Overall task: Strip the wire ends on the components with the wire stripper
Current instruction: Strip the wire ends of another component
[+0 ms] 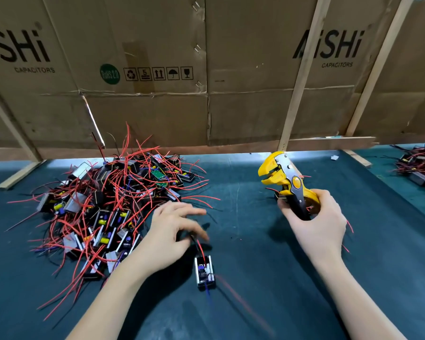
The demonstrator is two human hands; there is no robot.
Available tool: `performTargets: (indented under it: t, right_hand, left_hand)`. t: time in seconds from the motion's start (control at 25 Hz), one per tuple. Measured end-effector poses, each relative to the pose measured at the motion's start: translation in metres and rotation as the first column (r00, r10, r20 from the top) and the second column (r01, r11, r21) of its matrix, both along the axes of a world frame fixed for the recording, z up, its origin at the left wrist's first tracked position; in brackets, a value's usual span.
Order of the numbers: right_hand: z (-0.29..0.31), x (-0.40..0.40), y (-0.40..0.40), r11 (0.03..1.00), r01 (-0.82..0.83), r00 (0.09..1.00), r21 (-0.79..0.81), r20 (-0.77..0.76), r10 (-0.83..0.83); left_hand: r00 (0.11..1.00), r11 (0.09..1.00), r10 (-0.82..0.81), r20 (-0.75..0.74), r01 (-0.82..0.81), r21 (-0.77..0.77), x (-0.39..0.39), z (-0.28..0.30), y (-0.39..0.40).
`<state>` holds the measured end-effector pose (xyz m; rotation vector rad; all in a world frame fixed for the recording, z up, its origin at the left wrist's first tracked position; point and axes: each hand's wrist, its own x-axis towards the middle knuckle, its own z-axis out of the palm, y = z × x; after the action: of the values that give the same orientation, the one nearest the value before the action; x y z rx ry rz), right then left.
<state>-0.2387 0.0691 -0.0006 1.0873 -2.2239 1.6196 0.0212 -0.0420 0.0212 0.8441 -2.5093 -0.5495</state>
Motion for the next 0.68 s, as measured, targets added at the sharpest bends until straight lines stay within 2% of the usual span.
performTargets:
  t: [0.08, 0.16, 0.2, 0.24, 0.28, 0.32, 0.36, 0.4, 0.48, 0.56, 0.68]
  right_hand:
    - [0.000, 0.000, 0.001, 1.000, -0.002, 1.000, -0.013, 0.010, 0.002]
    - [0.001, 0.000, 0.000, 1.000, -0.004, 1.000, -0.005, 0.008, 0.004]
    - [0.001, 0.001, -0.001, 1.000, -0.003, 1.000, 0.006, -0.001, 0.003]
    - [0.001, 0.002, -0.001, 1.000, 0.004, 1.000, 0.022, -0.018, -0.003]
    - [0.000, 0.003, -0.002, 0.999, 0.017, 0.999, 0.042, -0.045, -0.015]
    - [-0.001, 0.004, -0.002, 0.997, 0.036, 0.996, 0.062, -0.081, -0.031]
    - [-0.002, 0.004, -0.001, 0.995, 0.062, 0.991, 0.079, -0.125, -0.052]
    - [-0.003, 0.005, -0.001, 0.992, 0.091, 0.982, 0.092, -0.172, -0.074]
    - [-0.004, 0.004, 0.000, 0.983, 0.142, 0.958, 0.113, -0.265, -0.108]
    - [-0.006, 0.003, 0.000, 0.980, 0.152, 0.937, 0.127, -0.334, -0.102]
    - [-0.009, 0.002, -0.001, 0.981, 0.082, 0.941, 0.178, -0.339, -0.017]
  left_hand:
    - [0.990, 0.992, 0.088, -0.110, -0.097, -0.082, -0.001, -0.002, -0.001]
    - [0.953, 0.985, 0.154, -0.260, -0.170, -0.038, 0.000, 0.000, 0.002]
    - [0.949, 0.978, 0.206, -0.238, -0.209, 0.012, 0.000, 0.001, 0.003]
    - [0.952, 0.963, 0.269, -0.146, -0.266, 0.041, -0.003, 0.001, 0.005]
    - [0.956, 0.955, 0.294, 0.013, -0.295, 0.043, -0.004, -0.002, 0.007]
    - [0.949, 0.954, 0.285, 0.132, -0.294, 0.052, -0.008, -0.004, 0.010]
    - [0.954, 0.962, 0.235, 0.186, -0.256, 0.099, -0.012, -0.008, 0.013]
    - [0.972, 0.964, 0.166, 0.167, -0.196, 0.180, -0.015, -0.010, 0.016]
    - [0.994, 0.953, 0.109, 0.015, -0.109, 0.284, -0.020, -0.013, 0.017]
    - [0.985, 0.948, 0.147, -0.095, -0.112, 0.297, -0.020, -0.014, 0.013]
    - [0.954, 0.918, 0.192, -0.231, -0.092, 0.385, -0.016, -0.013, 0.009]
